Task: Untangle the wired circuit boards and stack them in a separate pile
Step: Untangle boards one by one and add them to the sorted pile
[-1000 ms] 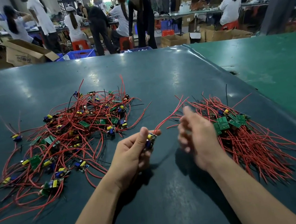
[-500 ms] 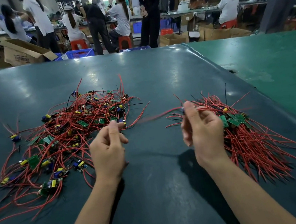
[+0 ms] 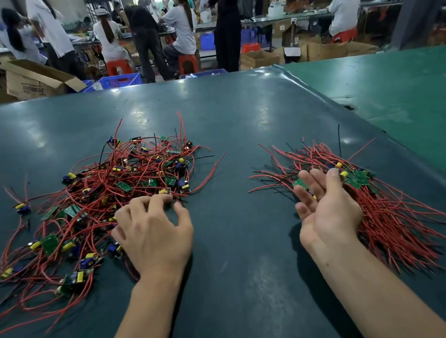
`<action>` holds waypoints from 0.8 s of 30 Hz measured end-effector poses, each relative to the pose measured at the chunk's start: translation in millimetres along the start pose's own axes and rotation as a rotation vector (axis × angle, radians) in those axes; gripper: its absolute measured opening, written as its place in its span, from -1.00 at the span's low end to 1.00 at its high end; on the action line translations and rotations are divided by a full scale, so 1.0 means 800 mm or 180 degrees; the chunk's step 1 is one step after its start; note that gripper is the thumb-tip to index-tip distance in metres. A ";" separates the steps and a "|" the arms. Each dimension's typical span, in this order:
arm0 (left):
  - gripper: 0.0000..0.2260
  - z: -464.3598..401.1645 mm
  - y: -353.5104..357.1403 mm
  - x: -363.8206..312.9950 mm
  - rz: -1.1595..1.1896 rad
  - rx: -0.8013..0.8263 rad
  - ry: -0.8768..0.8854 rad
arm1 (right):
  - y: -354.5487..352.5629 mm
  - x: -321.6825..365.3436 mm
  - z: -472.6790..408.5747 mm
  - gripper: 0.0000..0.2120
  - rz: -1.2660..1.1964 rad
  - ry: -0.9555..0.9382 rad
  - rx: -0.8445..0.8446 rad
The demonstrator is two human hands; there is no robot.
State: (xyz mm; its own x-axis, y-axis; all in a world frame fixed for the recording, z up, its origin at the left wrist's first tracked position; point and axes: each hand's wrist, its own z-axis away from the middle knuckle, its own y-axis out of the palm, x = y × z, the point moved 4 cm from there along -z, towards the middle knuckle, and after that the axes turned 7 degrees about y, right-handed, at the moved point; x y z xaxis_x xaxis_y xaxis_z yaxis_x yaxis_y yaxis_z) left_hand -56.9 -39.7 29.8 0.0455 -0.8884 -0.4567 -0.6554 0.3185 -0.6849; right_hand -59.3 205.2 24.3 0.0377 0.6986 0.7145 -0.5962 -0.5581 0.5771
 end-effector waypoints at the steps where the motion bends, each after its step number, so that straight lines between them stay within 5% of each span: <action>1: -0.75 -0.001 0.000 0.004 -0.0165 0.0069 -0.0090 | 0.003 -0.002 0.000 -0.71 0.0125 0.0065 0.0089; 5: -0.57 -0.005 0.007 0.021 -0.0520 0.0593 -0.0365 | 0.019 -0.014 0.004 -0.68 0.0585 0.0038 0.0610; 14: -0.78 -0.018 0.008 0.034 -0.0824 0.0643 -0.0426 | 0.022 -0.025 0.006 -0.65 0.1183 -0.0231 0.0790; 20: -0.65 -0.020 0.023 0.005 -0.0512 0.0551 0.0732 | 0.027 -0.033 0.012 -0.63 0.1445 -0.0269 0.0966; 24: -0.79 -0.021 0.036 0.015 -0.0571 0.0775 0.0513 | 0.027 -0.036 0.011 -0.62 0.1523 -0.0226 0.1038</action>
State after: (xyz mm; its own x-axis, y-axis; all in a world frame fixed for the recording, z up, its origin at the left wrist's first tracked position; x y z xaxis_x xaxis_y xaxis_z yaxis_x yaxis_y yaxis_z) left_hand -88.4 -46.4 14.2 0.0112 -0.9721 -0.2342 -0.4477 0.2046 -0.8705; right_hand -66.6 168.9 19.4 -0.1148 0.3094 0.9440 -0.2828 -0.9211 0.2675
